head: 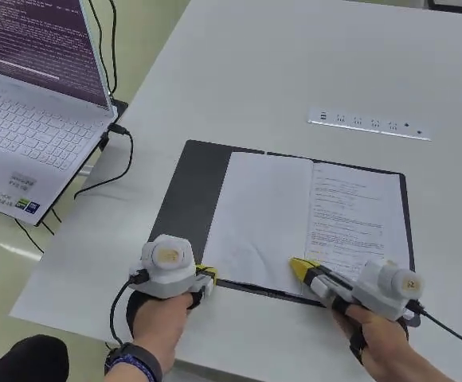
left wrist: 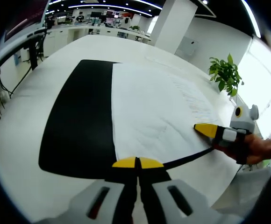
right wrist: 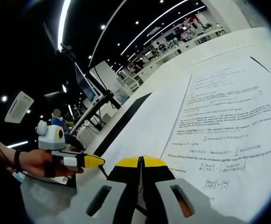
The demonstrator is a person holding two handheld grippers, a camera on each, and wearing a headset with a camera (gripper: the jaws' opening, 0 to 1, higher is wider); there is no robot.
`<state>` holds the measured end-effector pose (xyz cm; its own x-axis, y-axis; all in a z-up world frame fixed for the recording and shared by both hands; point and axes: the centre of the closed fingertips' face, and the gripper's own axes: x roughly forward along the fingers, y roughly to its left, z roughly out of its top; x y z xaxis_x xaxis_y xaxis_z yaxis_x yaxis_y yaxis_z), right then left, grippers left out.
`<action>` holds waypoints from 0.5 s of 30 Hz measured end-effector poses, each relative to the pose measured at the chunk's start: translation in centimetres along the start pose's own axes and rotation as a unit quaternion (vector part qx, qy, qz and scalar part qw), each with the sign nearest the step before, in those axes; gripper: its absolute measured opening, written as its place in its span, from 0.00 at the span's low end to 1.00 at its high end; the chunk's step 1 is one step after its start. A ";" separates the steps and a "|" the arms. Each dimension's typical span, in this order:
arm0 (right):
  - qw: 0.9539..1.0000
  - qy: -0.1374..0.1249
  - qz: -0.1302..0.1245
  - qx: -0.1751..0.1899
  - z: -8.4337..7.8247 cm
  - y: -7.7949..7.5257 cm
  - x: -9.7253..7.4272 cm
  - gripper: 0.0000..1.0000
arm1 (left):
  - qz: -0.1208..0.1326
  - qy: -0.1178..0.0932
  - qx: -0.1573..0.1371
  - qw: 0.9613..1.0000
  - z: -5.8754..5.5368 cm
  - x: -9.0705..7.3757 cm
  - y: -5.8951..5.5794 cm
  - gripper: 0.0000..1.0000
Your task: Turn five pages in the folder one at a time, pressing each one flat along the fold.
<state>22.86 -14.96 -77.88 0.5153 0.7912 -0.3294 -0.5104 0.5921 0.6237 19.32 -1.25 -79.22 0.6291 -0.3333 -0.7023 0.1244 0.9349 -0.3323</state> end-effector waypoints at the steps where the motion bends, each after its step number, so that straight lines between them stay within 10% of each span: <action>1: 1.000 0.001 0.000 0.000 -0.1 0.1 -0.1 0.00 | -0.001 -0.001 0.000 1.000 0.0 0.0 0.0 0.00; 15: 1.000 0.015 0.009 0.001 -1.7 1.6 -1.1 0.00 | -0.004 0.000 -0.004 1.000 0.0 -0.1 0.0 0.00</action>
<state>20.29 -14.64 -77.77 0.4862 0.8054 -0.3391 -0.5176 0.5781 0.6307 19.23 -1.24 -79.12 0.6279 -0.3408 -0.6997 0.1231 0.9312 -0.3431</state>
